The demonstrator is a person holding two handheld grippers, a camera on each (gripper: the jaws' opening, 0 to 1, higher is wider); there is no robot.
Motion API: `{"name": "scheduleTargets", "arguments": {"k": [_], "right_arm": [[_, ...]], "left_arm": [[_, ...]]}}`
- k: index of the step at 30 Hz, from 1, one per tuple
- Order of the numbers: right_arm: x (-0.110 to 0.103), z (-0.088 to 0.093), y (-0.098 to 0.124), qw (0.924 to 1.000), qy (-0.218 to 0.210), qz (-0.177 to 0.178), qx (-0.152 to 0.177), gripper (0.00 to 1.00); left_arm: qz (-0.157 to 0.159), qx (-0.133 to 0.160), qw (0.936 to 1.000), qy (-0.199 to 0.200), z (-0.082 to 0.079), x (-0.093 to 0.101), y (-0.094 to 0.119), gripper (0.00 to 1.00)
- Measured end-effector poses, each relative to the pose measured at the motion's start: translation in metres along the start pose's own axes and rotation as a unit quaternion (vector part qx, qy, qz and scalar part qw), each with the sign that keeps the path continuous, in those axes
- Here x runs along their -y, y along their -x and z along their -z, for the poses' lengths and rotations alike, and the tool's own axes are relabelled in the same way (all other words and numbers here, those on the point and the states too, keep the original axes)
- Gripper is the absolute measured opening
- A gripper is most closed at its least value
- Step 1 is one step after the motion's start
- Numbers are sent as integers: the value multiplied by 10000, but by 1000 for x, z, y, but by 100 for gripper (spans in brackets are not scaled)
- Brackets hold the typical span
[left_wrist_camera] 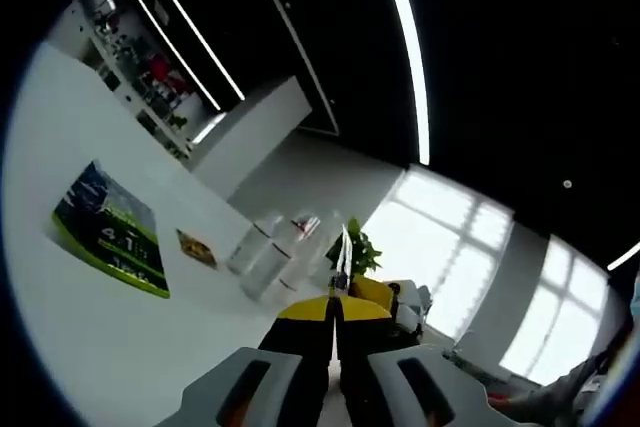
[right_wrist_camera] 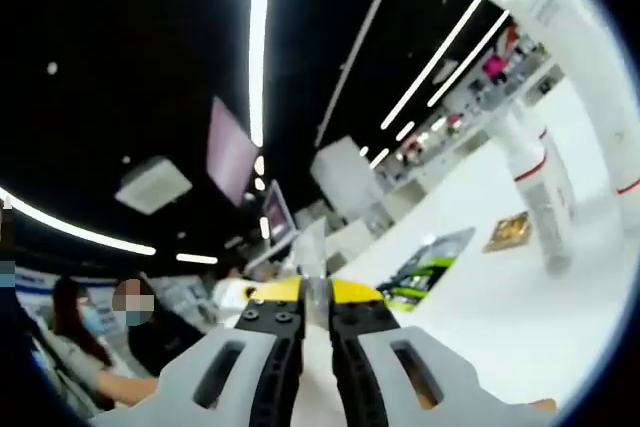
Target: Arrange the skincare products in the storage area until every visible bottle or jar stands upright without overlapping.
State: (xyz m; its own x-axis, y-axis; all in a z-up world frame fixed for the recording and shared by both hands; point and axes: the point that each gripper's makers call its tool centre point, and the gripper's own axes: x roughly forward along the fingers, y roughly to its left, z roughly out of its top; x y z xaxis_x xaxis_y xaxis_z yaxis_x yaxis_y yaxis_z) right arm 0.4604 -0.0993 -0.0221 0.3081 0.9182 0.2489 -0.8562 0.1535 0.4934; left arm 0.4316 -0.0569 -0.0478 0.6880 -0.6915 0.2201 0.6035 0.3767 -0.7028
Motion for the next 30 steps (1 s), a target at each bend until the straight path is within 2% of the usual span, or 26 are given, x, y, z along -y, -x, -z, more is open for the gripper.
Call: {"name": "scheduleTargets", "arguments": {"k": [2, 3, 4, 5, 6, 8, 9, 11, 12, 13, 16, 17, 19, 20, 24, 26, 28, 30], "right_arm": [[4, -17, 6, 9990, 174, 175, 385, 14], [7, -23, 9, 9977, 397, 291, 468, 16], [12, -28, 13, 9944, 750, 552, 495, 17], [16, -31, 16, 9905, 1017, 789, 487, 15], [17, -35, 18, 9859, 1285, 936, 516, 11], [17, -41, 22, 9775, 1650, 1138, 657, 0], [14, -41, 23, 9791, 1572, 1082, 710, 0], [19, -41, 25, 9793, 1479, 1160, 746, 1], [23, -41, 26, 9795, 1437, 1222, 703, 1], [26, -40, 28, 9784, 1436, 1338, 644, 0], [29, -48, 34, 9743, 1519, 1460, 802, 0], [28, -51, 36, 9745, 1461, 1450, 895, 0], [29, -54, 38, 9781, 1167, 1379, 1036, 0], [30, -55, 39, 9812, 915, 1309, 1081, 0], [40, -66, 46, 9801, 495, 1331, 1384, 0], [40, -69, 49, 9788, 285, 1302, 1555, 0], [46, -78, 52, 9768, 98, 1269, 1725, 0], [46, -80, 55, 9754, 26, 1252, 1816, 0]], "left_arm": [[-201, 312, 9978, 541, -14, -13, -1, 0], [-338, 390, 9950, 855, -18, -22, -3, 0], [-493, 465, 9922, 1047, -21, -28, -4, 0], [-577, 490, 9907, 1126, -21, -32, -5, 0], [-847, 477, 9868, 1297, -23, -43, -8, 0], [-891, 258, 9867, 1336, -20, -44, -16, 0], [-937, 33, 9865, 1345, -18, -43, -23, 0], [-1404, -349, 9816, 1247, -11, -51, -32, 0], [-1659, -656, 9768, 1184, -6, -56, -37, 0], [-1783, -814, 9734, 1186, -3, -57, -40, 0], [-2039, -1080, 9646, 1273, 0, -59, -50, 1], [-2148, -1119, 9615, 1301, 0, -62, -52, 1], [-2320, -1455, 9517, 1390, 9, -69, -54, 1], [-2534, -1487, 9434, 1538, 11, -77, -53, 1], [-2672, -1468, 9372, 1696, 15, -87, -56, 1], [-2622, -1462, 9314, 2057, 14, -89, -60, 1], [-2669, -1481, 9296, 2067, 22, -86, -58, 1], [-2914, -1680, 9212, 1957, 30, -92, -53, 1]]}}
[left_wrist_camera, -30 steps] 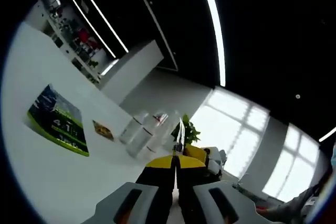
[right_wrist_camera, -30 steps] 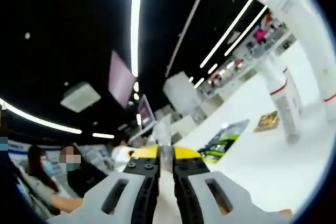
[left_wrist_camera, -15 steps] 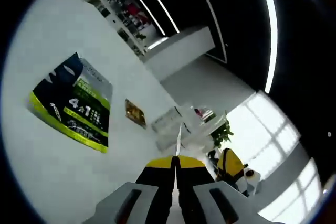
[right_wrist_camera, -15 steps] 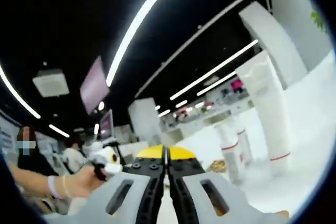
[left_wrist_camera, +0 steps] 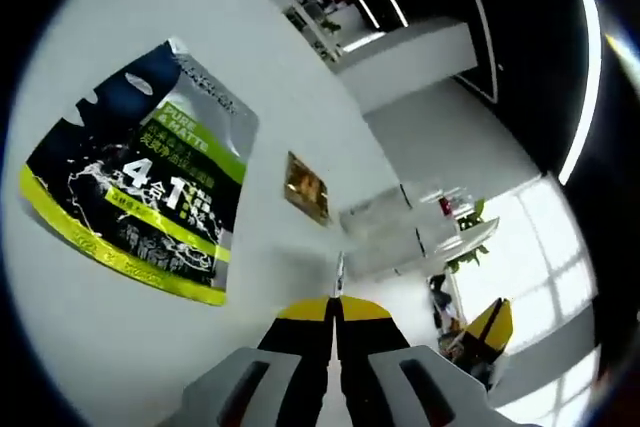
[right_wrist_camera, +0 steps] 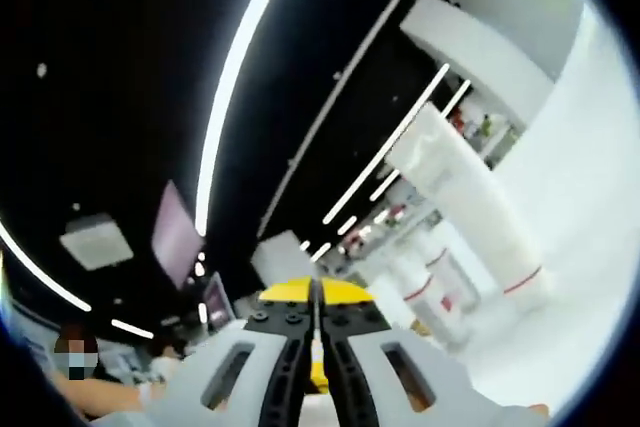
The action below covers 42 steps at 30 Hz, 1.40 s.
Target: Arrange the skincare products in the storage area until every visible bottle or jar stands upright without overlapping.
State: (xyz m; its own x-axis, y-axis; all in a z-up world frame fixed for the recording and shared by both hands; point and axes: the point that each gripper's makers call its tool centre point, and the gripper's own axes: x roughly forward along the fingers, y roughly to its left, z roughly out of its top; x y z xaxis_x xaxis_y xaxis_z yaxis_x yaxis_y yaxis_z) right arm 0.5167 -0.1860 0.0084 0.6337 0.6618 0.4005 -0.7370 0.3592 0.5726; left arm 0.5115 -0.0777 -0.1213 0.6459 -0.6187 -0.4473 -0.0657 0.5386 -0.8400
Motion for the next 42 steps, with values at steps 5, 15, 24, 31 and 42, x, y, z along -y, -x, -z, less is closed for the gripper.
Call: {"name": "scheduleTargets", "arguments": {"k": [5, 15, 24, 31, 42], "right_arm": [[-5, 1, -1, 9999, -121, -106, 33, 1], [-16, 15, -7, 9993, 130, -257, -256, 2], [-21, 21, -8, 9983, 249, -346, -389, 4], [-22, 24, -7, 9979, 307, -368, -447, 5], [-22, 29, -8, 9970, 411, -358, -546, 6]], "left_arm": [[-161, -28, 9998, 59, -8, -6, -5, 2], [-448, 54, 9987, -232, -16, -14, -8, 3], [-499, 203, 9964, -650, -15, -9, -2, 12], [-606, 301, 9935, -914, -19, -9, -3, 15], [-1068, 1299, 9643, -2045, -36, 0, 28, 24]]}}
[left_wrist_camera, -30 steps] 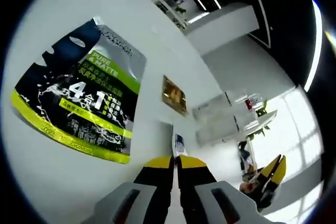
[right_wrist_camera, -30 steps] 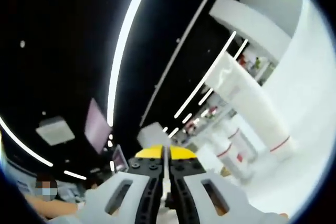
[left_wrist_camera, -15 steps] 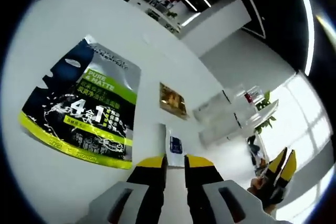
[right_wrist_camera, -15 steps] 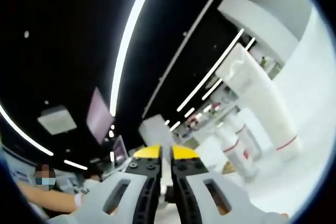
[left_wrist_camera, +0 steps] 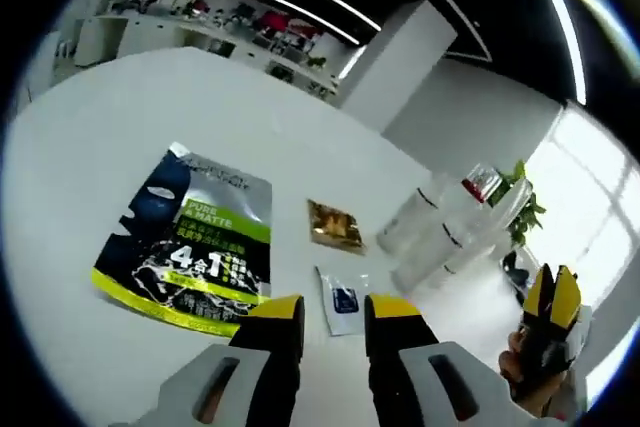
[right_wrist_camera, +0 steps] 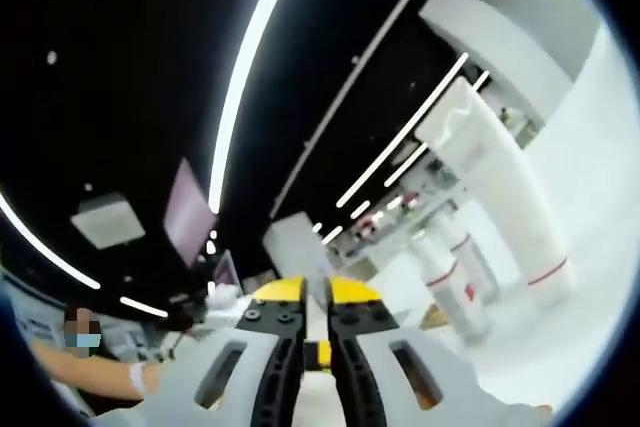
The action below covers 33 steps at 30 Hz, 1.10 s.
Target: Arrange the skincare products in the storage area until every visible bottle or jar stands upright without overlapping.
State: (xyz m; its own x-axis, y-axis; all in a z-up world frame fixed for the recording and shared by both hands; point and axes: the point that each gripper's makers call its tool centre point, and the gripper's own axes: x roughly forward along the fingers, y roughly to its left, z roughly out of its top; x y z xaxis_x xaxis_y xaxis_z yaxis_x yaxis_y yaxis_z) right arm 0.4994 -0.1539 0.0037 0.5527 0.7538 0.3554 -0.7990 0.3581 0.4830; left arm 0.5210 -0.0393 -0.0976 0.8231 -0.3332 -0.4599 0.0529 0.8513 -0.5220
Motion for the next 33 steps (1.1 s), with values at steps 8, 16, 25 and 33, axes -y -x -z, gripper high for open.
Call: {"name": "scheduleTargets", "arguments": {"k": [8, 16, 25, 33], "right_arm": [[-2, 11, -3, 9973, 676, 96, -254, 16], [-3, 23, -8, 9905, 1271, 141, -504, 25], [-10, 6, 1, 9669, 2496, 379, -382, 40], [-34, 0, -4, 9595, 2746, 256, -579, 77]], "left_arm": [[-185, 1139, 9884, -990, -29, -6, 24, 24], [-27, 1688, 9779, -1235, -42, -5, 37, 39], [273, 1906, 9762, -993, -36, -3, 58, 77], [303, 2189, 9683, -1164, -56, 3, 85, 95]]}}
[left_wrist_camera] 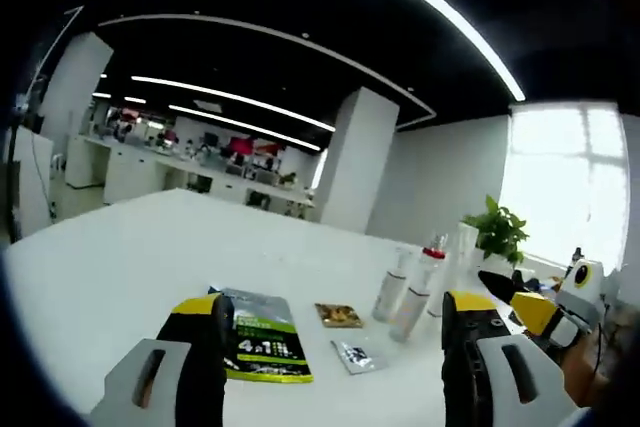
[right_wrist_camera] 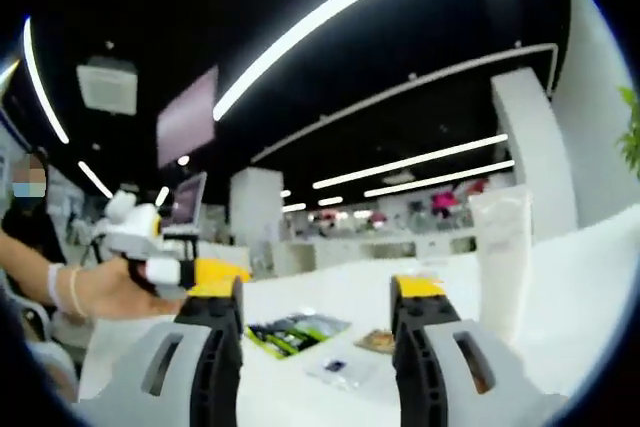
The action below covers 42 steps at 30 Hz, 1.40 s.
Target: Arrange the skincare products in the storage area until every visible bottle or jar stands upright without overlapping.
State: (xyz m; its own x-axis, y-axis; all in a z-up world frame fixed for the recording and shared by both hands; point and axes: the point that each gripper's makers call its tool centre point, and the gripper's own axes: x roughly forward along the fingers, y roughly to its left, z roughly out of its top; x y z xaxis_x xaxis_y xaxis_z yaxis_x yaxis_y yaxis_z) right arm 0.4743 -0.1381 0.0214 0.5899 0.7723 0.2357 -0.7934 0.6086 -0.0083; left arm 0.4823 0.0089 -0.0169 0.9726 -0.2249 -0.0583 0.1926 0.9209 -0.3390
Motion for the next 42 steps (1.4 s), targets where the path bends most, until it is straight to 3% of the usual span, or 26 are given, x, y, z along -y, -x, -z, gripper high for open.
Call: {"name": "scheduleTargets", "arguments": {"k": [3, 9, 12, 15, 18, 21, 25, 28, 30, 32, 36, 42], "right_arm": [[-8, -9, -4, 9998, 130, -123, -54, 100], [-10, -24, 7, 9964, 616, -151, -561, 100], [-18, -32, 22, 9943, 784, -304, -650, 100], [-26, -43, 39, 9934, 912, -436, -545, 100], [-26, -43, 58, 9930, 867, -424, -676, 100], [-14, -43, 81, 9966, 465, -206, -651, 100], [6, -42, 107, 9955, 503, 129, -797, 100], [23, -49, 129, 9934, 700, 531, -742, 100], [23, -52, 141, 9939, 680, 554, -675, 100], [32, -51, 157, 9899, 732, 851, -869, 100], [35, -56, 170, 9891, 766, 1013, -749, 100], [39, -48, 186, 9852, 529, 1285, -1007, 100]], "left_arm": [[38, 99, 9999, -71, -10, 4, 5, 99], [161, -65, 9986, -493, -25, 13, 23, 100], [383, -57, 9974, -611, -37, 17, 36, 100], [334, 2, 9975, -621, -49, 8, 49, 100], [296, -61, 9971, -695, -56, -4, 62, 100], [166, -94, 9967, -792, -58, -16, 78, 99], [120, -173, 9954, -935, -59, -30, 98, 100], [91, -265, 9945, -1010, -58, -38, 113, 99], [144, -347, 9928, -1137, -55, -41, 124, 98], [75, -361, 9922, -1192, -53, -45, 135, 97], [57, -320, 9926, -1167, -51, -53, 153, 95], [-24, -269, 9953, -932, -41, -70, 168, 95]]}}
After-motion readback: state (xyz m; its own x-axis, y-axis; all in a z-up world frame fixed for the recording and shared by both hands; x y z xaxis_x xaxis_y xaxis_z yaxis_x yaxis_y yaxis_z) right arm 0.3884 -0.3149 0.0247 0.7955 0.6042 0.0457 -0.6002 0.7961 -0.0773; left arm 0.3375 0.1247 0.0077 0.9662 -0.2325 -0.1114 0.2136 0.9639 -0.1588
